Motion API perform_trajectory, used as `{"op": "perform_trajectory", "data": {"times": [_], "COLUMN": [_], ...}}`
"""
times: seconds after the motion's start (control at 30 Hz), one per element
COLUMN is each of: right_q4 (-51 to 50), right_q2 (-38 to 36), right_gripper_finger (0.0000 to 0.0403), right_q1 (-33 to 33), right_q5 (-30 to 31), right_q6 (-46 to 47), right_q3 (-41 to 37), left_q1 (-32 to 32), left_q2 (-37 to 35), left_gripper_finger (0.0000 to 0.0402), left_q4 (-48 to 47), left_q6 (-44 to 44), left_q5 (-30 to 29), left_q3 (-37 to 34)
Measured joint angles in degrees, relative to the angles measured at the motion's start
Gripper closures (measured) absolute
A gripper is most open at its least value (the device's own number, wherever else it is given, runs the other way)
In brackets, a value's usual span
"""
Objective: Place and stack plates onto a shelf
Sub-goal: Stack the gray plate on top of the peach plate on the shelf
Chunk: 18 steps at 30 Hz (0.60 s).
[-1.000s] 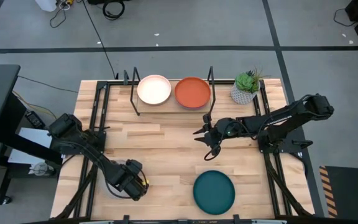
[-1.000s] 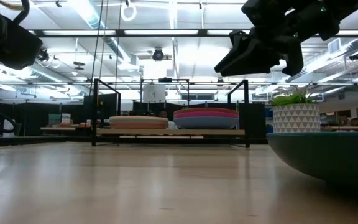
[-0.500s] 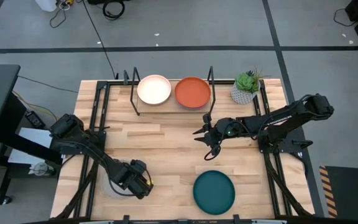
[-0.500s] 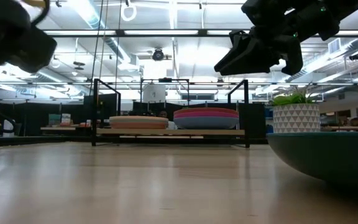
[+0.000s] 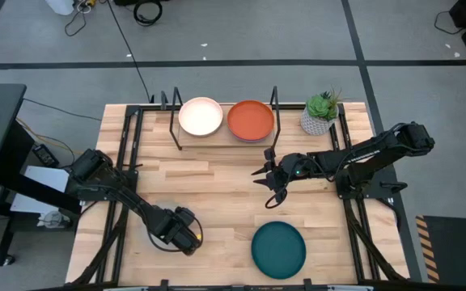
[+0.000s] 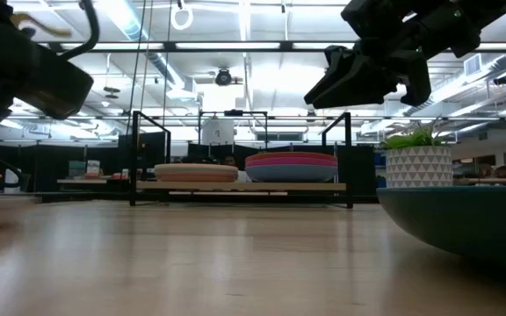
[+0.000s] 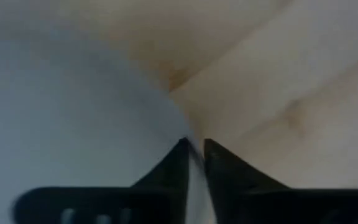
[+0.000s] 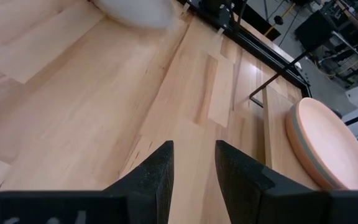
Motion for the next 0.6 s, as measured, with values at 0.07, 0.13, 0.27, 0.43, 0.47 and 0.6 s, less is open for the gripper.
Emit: {"op": "perform_trajectory", "data": {"times": [0.07, 0.13, 0.27, 0.43, 0.47, 0.6], "right_q4": [-0.3, -0.9, -1.5, -2.4, -2.5, -2.6], "right_q2": [0.0, 0.0, 0.0, 0.0, 0.0, 0.0], "right_gripper_finger": [0.0280, 0.0280, 0.0280, 0.0280, 0.0280, 0.0280], "right_q1": [0.0, 0.0, 0.2, 1.6, 2.0, 4.3], "right_q5": [0.0, -0.5, -1.5, -1.5, -1.5, -1.4], "right_q6": [0.9, 2.0, 3.5, 7.7, 8.9, 12.9], "right_q3": [0.0, 0.0, 0.0, 0.0, 0.0, 0.0], "left_q1": [0.3, 0.5, 1.5, 4.6, 5.6, 10.3], "left_q2": [-0.5, -1.2, -2.5, -2.5, -2.5, -2.5], "left_gripper_finger": [0.0382, 0.0387, 0.0387, 0.0387, 0.0387, 0.0388], "left_q4": [0.4, -1.1, -9.6, -19.1, -19.1, -19.7], "left_q6": [5.0, 9.3, 20.3, 40.4, 45.5, 64.9], "left_q5": [-0.3, -0.5, -3.5, -9.8, -11.6, -15.8], "left_q3": [0.5, 2.7, 9.2, 18.3, 19.2, 21.1]}}
